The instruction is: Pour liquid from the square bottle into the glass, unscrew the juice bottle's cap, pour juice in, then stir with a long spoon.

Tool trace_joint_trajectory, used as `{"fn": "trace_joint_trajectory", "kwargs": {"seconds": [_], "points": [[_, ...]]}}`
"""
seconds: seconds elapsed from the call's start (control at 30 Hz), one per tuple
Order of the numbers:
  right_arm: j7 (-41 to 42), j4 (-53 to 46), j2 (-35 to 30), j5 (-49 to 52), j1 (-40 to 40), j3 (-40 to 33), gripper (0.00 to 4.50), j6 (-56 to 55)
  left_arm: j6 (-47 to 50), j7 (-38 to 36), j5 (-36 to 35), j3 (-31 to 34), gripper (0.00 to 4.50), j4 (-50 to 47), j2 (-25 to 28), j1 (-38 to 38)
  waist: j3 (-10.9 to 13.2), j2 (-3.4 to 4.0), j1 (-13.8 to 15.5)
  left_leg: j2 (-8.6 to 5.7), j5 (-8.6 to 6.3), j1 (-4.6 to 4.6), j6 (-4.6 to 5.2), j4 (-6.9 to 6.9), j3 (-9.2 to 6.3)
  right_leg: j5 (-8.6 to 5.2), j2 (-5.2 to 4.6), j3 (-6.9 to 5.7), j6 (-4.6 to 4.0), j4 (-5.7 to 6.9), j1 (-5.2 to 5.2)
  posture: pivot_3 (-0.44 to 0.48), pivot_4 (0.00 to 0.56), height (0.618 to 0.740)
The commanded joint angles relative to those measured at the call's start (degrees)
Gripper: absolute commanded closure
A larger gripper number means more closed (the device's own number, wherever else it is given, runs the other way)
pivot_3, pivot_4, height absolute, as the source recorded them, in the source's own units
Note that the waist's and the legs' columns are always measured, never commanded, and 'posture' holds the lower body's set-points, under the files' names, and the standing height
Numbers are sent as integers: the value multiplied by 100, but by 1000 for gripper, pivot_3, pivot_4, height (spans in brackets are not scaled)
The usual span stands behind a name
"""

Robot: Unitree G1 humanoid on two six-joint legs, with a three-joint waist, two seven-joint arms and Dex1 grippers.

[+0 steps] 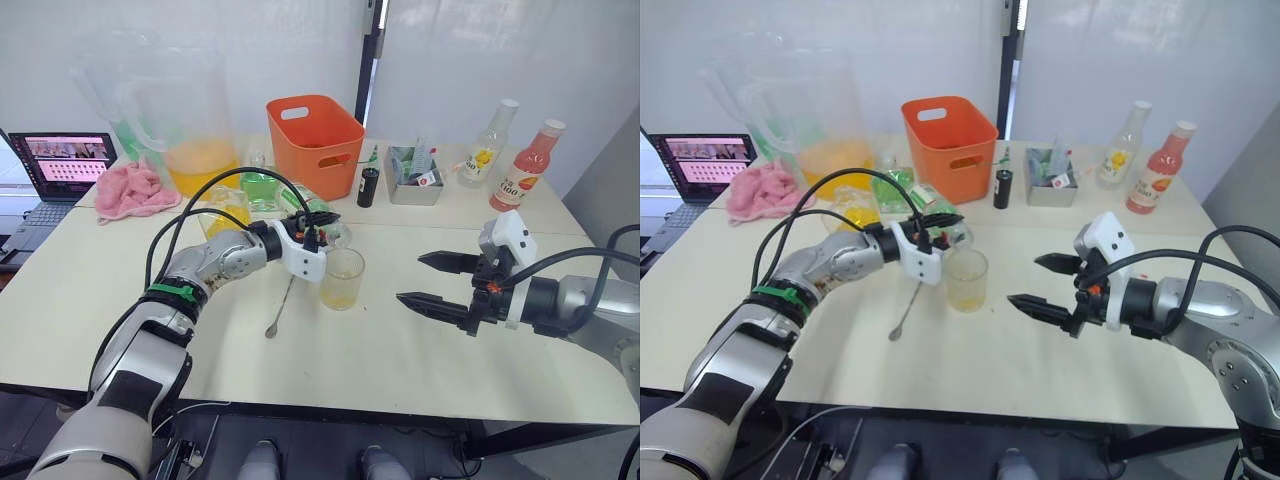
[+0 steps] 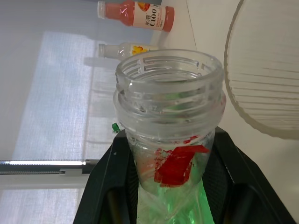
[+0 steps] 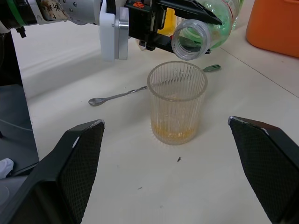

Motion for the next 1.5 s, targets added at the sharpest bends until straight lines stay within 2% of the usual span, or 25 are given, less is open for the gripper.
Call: {"fn": "trace_joint_trajectory", "kwargs": {"seconds": [0.03,0.33,0.83,1.3,1.5], "points": [[-23,-62,32,-16,-140,-73,21,-190,2,305,33,50,3136,-278,28,-210,0,0,-1,0,0,0,0,0,0,0,0,0,0,0,0,0,150,740],[-25,-66,31,10,-143,-52,21,-192,58,761,573,-154,3136,-360,124,-255,0,0,-4,0,0,0,0,1,0,0,0,0,0,3,0,0,150,740],[-171,-38,29,19,-106,-108,21,-136,-5,1368,911,-322,3136,-300,186,-413,0,0,-3,-1,0,0,0,3,0,-1,0,0,2,6,0,0,150,740],[-163,10,10,14,-160,-61,21,-148,77,1165,578,-244,3136,-249,116,-410,0,0,-2,-1,0,0,0,5,-1,0,0,0,2,7,0,0,150,740],[-131,44,-7,-8,-201,-28,21,-155,336,101,-654,116,3136,-266,-121,-212,0,0,-2,-1,0,0,0,6,-1,0,0,0,0,8,0,0,150,740]]}}
